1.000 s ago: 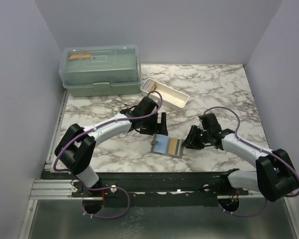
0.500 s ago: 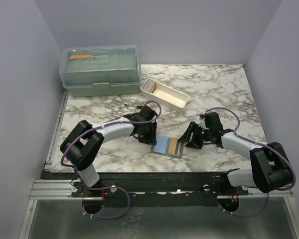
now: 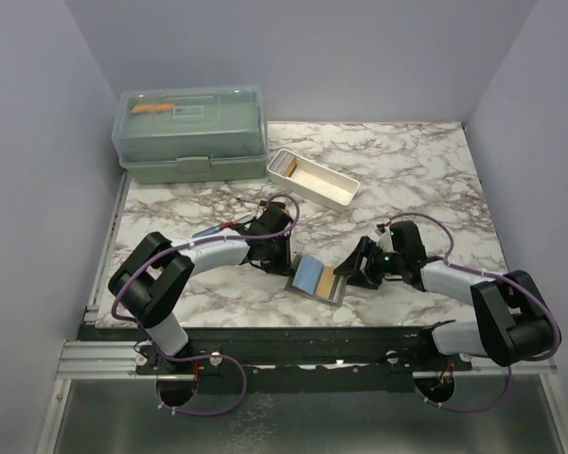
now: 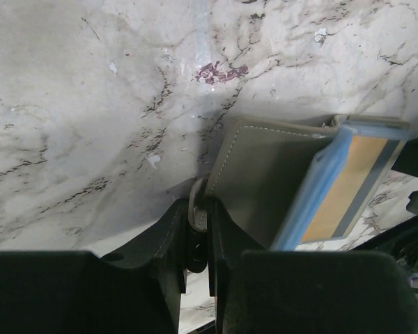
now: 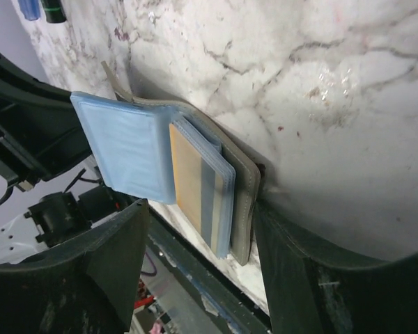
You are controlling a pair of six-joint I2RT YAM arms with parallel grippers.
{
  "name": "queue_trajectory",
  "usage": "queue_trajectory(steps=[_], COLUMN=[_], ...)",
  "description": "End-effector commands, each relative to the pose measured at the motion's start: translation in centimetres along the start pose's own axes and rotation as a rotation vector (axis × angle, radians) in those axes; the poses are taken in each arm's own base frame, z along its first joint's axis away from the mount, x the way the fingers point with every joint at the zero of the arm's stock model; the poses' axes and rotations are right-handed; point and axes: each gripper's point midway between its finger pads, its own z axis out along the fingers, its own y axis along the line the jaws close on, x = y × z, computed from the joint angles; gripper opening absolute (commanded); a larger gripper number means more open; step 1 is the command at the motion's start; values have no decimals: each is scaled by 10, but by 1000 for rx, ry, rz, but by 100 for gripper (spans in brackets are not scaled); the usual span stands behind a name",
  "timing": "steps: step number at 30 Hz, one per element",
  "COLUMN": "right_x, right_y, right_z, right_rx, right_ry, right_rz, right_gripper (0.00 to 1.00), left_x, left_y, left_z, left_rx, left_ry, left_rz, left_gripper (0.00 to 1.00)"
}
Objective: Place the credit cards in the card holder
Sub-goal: Close the card holder at the center of the board.
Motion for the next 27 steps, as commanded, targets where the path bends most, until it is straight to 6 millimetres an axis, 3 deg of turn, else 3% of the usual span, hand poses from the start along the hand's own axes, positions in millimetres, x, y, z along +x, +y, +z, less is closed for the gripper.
queue_trajectory(steps=[1,7,11,17,21,24,27], right_x=[9,10,8,9,11,10,14], right_y=[36,53,58,61,55,41,29], right_z=[-10,-25,-23,-9,-1,2,7], right_rx=[-144,-173,-195,-192,-157,-103,-69], right_ry=[46,23,30,50,58,41,55], right_rz=[-2,-21,-25,-32,-35,-34,-25], right_gripper=[64,64,64,64,63,63,62], left_x=[31,31,30,27,23,23,25], left_y=[4,2,-4,-35,-52,-50,-46], left_z=[13,13,15,20,21,18,12], left_rx=[6,7,16,82,133,135,141], left_ry=[100,96,95,91,90,82,78], left_rz=[-42,-40,-38,-8,-11,-11,-10], left_gripper=[12,10,10,9,8,8,17])
